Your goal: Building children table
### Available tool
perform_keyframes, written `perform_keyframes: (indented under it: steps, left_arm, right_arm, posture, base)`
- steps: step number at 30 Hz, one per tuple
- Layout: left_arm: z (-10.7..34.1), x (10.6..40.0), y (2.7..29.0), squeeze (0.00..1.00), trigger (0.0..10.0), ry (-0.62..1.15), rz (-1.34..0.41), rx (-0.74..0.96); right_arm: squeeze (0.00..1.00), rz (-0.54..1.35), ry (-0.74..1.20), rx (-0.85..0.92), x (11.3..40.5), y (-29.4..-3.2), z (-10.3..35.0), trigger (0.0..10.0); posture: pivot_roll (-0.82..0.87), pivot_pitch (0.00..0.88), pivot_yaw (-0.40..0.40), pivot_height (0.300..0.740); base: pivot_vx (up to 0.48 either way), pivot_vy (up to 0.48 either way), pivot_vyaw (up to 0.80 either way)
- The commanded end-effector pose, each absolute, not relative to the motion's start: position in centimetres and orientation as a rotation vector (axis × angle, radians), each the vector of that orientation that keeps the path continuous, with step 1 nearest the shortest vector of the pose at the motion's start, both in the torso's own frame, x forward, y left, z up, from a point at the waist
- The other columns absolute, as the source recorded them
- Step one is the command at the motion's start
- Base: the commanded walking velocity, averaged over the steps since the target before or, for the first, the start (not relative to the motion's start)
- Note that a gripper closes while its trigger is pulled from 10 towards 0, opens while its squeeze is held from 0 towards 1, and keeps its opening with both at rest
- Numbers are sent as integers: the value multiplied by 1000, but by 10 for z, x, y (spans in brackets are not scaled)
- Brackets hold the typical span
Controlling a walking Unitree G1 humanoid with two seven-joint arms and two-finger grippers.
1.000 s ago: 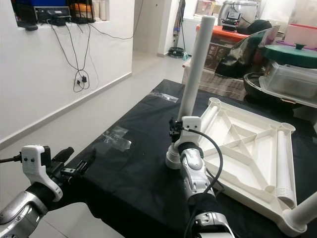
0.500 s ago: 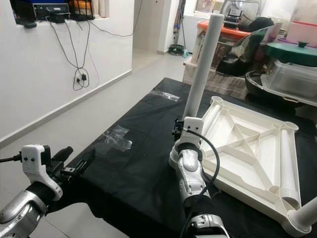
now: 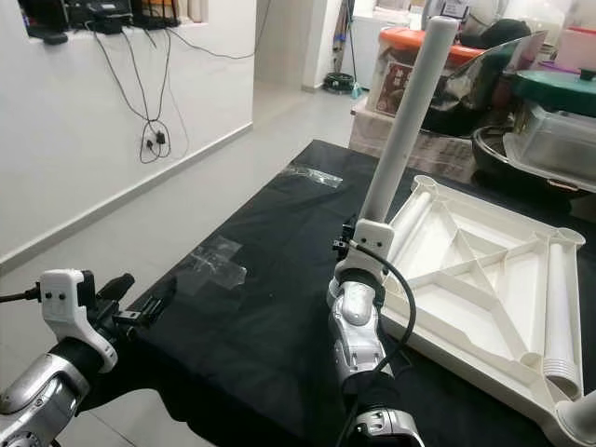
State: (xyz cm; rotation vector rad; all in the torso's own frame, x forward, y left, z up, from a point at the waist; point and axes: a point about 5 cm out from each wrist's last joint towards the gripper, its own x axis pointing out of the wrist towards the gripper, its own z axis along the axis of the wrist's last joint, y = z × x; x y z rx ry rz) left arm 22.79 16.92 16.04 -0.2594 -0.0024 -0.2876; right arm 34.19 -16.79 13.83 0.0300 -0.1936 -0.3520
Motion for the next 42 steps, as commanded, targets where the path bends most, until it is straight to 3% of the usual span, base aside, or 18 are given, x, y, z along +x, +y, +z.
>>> perform_keyframes:
  steps: [1, 18, 32, 42]
  left_arm:
    - [159, 229, 169, 0, 10000, -5, -278, -267]
    - [158, 232, 173, 0, 10000, -12, -243, -266]
    - [156, 232, 174, 0, 10000, -9, -237, -261]
    - [154, 231, 176, 0, 10000, -5, -231, -258]
  right_arm:
    - [0, -461, -90, 14, 335, -190, 116, 0]
    - [0, -788, 20, 49, 336, -241, 108, 0]
    - [0, -771, 24, 55, 331, -229, 99, 0]
    - [0, -513, -82, 59, 336, -204, 106, 0]
  posture:
    - [83, 0, -84, 740]
    - [84, 0, -88, 740]
    - [78, 0, -83, 740]
    - [79, 0, -80, 740]
  base:
    - [0, 0, 0]
    - [0, 0, 0]
    - [0, 0, 0]
    - [0, 0, 0]
